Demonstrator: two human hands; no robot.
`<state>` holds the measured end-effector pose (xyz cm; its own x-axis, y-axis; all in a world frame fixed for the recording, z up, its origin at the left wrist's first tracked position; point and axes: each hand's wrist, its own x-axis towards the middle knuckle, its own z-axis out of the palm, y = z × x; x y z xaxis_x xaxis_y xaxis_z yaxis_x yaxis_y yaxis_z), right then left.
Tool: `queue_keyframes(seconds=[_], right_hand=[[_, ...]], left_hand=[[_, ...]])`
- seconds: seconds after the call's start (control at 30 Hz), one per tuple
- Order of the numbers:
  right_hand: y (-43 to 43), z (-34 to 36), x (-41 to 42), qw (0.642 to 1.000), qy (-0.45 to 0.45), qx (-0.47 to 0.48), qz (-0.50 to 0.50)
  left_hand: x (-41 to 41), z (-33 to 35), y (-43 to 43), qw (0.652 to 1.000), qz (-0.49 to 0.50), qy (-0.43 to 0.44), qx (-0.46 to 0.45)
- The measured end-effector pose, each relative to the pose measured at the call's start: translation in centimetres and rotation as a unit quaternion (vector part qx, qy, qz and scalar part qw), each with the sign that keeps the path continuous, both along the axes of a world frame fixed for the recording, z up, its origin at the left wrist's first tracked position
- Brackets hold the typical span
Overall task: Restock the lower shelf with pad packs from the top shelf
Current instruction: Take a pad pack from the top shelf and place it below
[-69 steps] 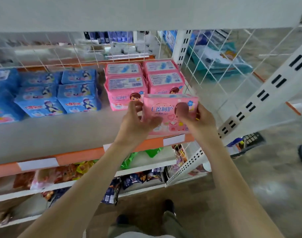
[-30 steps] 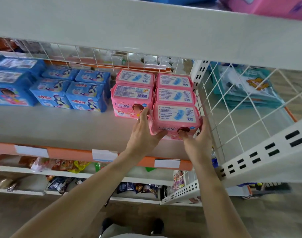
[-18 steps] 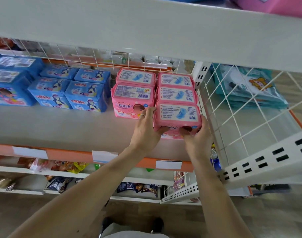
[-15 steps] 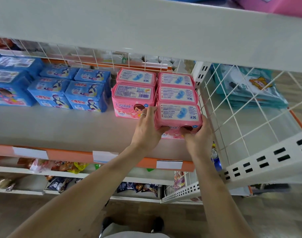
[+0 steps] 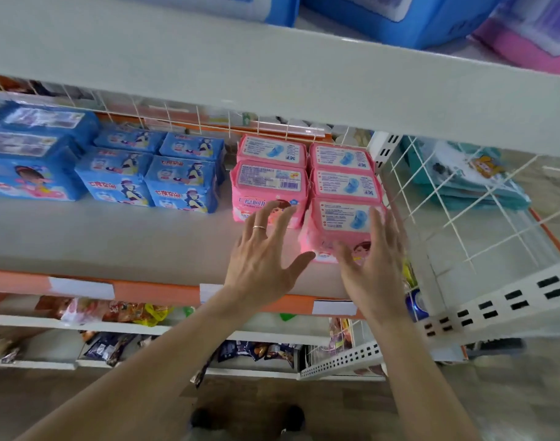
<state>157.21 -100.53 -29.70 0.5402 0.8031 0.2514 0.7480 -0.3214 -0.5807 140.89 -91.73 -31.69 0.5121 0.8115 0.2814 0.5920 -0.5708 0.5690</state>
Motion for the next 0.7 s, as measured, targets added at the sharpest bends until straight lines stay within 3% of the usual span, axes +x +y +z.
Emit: queue_keyframes(seconds=[0.1, 0.27, 0.47, 0.7], right_hand=[[0.2, 1.0, -2.2, 0.999, -0.04, -0.021, 0.004], [0.0, 2.1, -6.5, 0.998, -0.026, -0.055, 0.004], [-0.8, 1.8, -11.4, 0.996, -0.083, -0.013, 0.031], [-3.2, 4.4, -14.4, 0.995, -0.074, 0.017, 0.064]], left_hand=[[-2.9, 0.4, 0.3, 0.999, -0.019, 0.009, 0.04], [-7.1, 0.6, 0.9, 0.997, -0.048, 0.004, 0.057], [-11.0, 0.6, 0.7, 0.997, -0.051, 0.014, 0.064], [-14.2, 2.9, -1.2, 0.995, -0.028, 0.026, 0.091]])
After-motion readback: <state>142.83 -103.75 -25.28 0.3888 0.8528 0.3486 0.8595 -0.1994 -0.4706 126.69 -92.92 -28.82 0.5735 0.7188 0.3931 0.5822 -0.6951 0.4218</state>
